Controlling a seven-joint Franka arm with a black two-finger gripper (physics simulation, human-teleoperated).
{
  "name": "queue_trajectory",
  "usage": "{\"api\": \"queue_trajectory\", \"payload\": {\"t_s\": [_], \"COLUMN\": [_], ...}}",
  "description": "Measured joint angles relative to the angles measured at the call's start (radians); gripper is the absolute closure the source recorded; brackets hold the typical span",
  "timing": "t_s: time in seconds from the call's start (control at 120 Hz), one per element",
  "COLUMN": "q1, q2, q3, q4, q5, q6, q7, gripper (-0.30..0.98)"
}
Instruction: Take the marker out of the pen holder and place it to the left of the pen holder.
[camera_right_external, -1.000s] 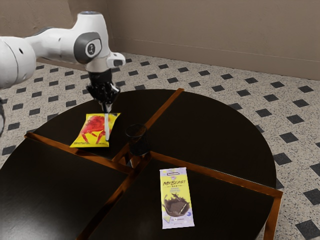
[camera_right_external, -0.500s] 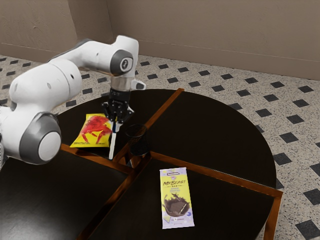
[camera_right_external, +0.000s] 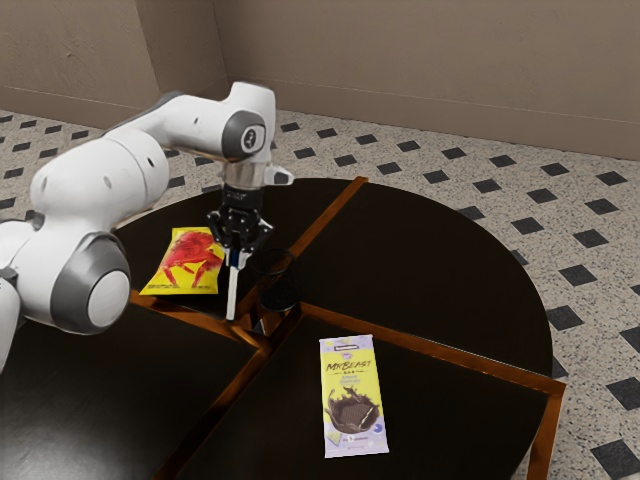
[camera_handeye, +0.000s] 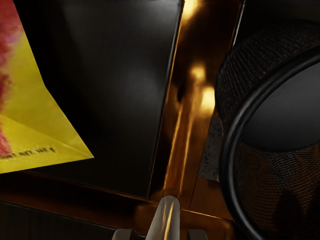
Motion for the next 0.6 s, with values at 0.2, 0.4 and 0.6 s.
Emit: {"api": "queue_trajectory", "payload": {"t_s": [0.2,0.4,0.6], "q1": [0.012,0.025,0.074], "q2": [0.032,0.018,-0.322], "q3": [0.003,0.004,-0.063], "q4": [0.000,-0.008,-0.306], "q5": [-0.037,-0.085,-0.091], "q6": [0.043,0.049,0.077], "q7": [-0.004,0.012,0.008], "gripper": [0.59,0.28,0.11]}}
